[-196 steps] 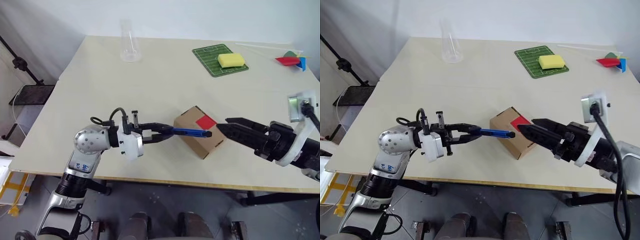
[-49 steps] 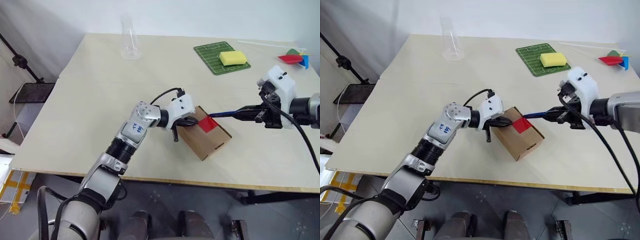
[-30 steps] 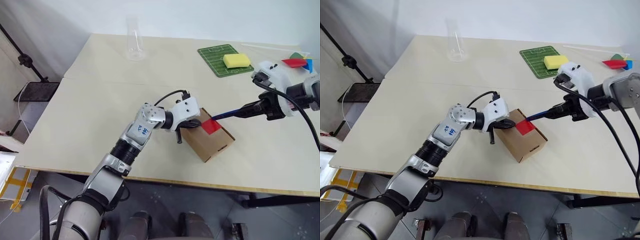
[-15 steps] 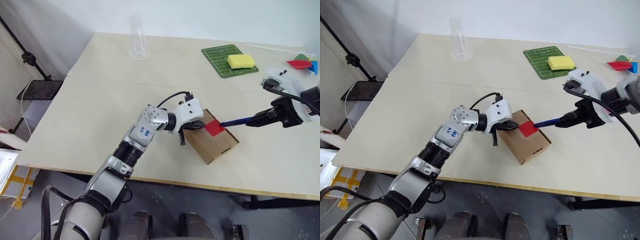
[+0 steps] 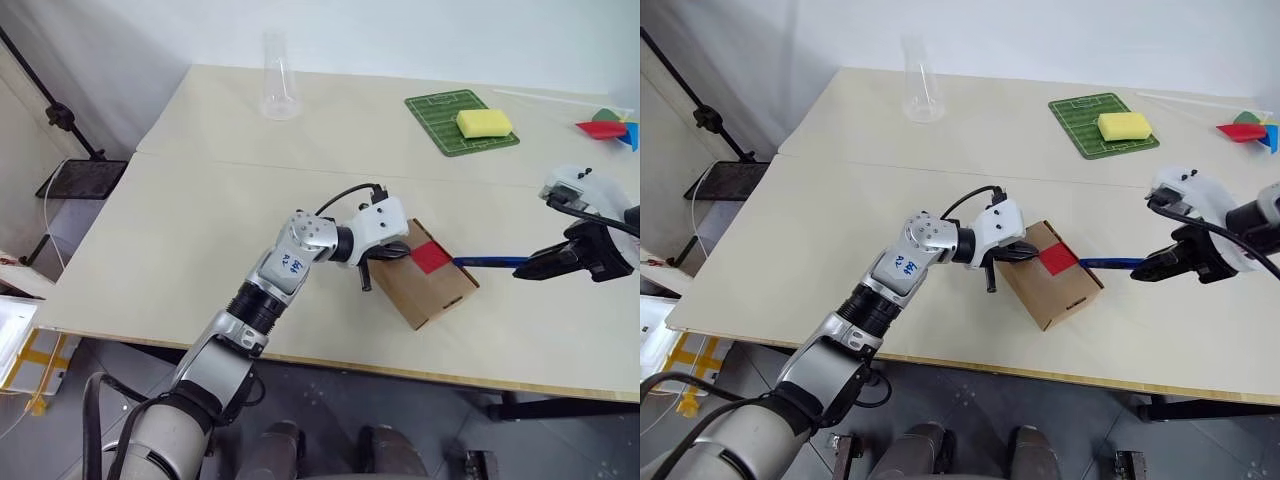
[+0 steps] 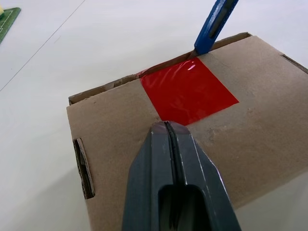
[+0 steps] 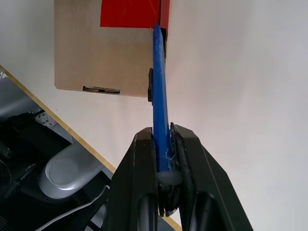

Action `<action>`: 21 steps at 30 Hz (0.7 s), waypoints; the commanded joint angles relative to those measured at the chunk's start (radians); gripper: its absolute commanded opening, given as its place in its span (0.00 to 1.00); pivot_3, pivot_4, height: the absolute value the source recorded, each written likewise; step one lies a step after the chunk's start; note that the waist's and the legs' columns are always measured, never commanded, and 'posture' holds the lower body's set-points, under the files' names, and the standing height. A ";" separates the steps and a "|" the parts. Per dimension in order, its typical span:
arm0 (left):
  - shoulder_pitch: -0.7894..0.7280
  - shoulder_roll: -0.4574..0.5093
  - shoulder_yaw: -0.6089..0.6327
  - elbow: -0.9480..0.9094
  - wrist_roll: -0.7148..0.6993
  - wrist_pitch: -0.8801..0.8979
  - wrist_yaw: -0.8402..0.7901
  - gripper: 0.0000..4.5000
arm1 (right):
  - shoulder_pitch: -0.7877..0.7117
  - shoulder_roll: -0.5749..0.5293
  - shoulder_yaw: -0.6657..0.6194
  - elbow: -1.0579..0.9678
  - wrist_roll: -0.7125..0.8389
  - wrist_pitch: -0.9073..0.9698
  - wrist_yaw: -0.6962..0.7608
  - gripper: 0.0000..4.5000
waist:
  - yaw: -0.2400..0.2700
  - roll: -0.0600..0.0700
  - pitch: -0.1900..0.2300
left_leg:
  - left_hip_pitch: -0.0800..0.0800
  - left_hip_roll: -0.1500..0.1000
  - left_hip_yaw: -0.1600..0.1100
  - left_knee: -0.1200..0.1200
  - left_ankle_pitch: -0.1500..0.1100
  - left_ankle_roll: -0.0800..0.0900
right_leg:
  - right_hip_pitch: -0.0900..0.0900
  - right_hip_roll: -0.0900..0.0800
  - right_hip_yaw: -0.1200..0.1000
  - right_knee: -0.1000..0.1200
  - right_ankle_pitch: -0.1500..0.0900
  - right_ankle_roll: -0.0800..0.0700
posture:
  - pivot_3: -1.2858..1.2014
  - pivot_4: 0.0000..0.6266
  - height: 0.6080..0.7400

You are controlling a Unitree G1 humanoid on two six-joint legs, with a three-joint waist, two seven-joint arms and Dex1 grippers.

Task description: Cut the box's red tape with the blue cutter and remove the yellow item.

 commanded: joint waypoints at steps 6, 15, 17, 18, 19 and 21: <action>0.045 0.002 -0.062 0.072 0.031 0.043 -0.024 0.00 | 0.042 -0.048 -0.139 0.017 0.024 -0.055 0.051 0.03 | 0.000 0.000 0.000 | 0.000 0.000 0.001 0.000 0.000 0.000 | 0.000 0.000 0.000 0.000 0.000 0.000 | 0.52 0.24 1.00; 0.015 -0.018 0.050 0.009 -0.105 -0.020 -0.080 0.00 | 0.233 -0.118 -0.515 0.126 0.093 -0.183 0.149 0.03 | 0.004 0.000 0.001 | -0.002 0.000 0.001 0.001 0.000 0.000 | -0.001 0.000 -0.001 0.001 0.000 0.000 | 0.52 0.24 1.00; -0.001 -0.014 0.087 -0.039 -0.173 -0.002 -0.132 0.00 | 0.374 -0.111 -0.685 0.165 0.065 -0.223 0.168 0.03 | 0.005 0.001 0.001 | -0.003 0.000 0.001 0.001 0.000 0.000 | -0.001 0.000 -0.002 0.001 0.000 0.000 | 0.52 0.24 1.00; -0.006 -0.008 0.096 -0.055 -0.193 0.003 -0.152 0.00 | 0.435 -0.094 -0.759 0.168 0.049 -0.250 0.171 0.03 | 0.006 0.000 0.001 | -0.004 0.000 0.001 0.001 0.000 0.000 | -0.002 0.000 -0.002 0.001 0.000 0.000 | 0.52 0.24 1.00; -0.016 0.002 0.119 -0.061 -0.210 -0.036 -0.161 0.00 | 0.505 -0.027 -0.854 0.192 0.003 -0.302 0.101 0.03 | 0.004 0.000 0.002 | -0.004 0.000 0.001 0.001 0.000 0.000 | -0.003 0.000 -0.002 0.002 0.000 0.000 | 0.52 0.24 1.00; -0.036 0.032 0.165 -0.069 -0.245 -0.068 -0.177 0.00 | 0.646 0.124 -0.999 0.223 -0.082 -0.432 -0.039 0.03 | 0.004 -0.003 0.002 | -0.004 0.001 0.002 0.002 0.000 0.000 | -0.003 0.000 -0.003 0.006 0.000 0.000 | 0.52 0.24 1.00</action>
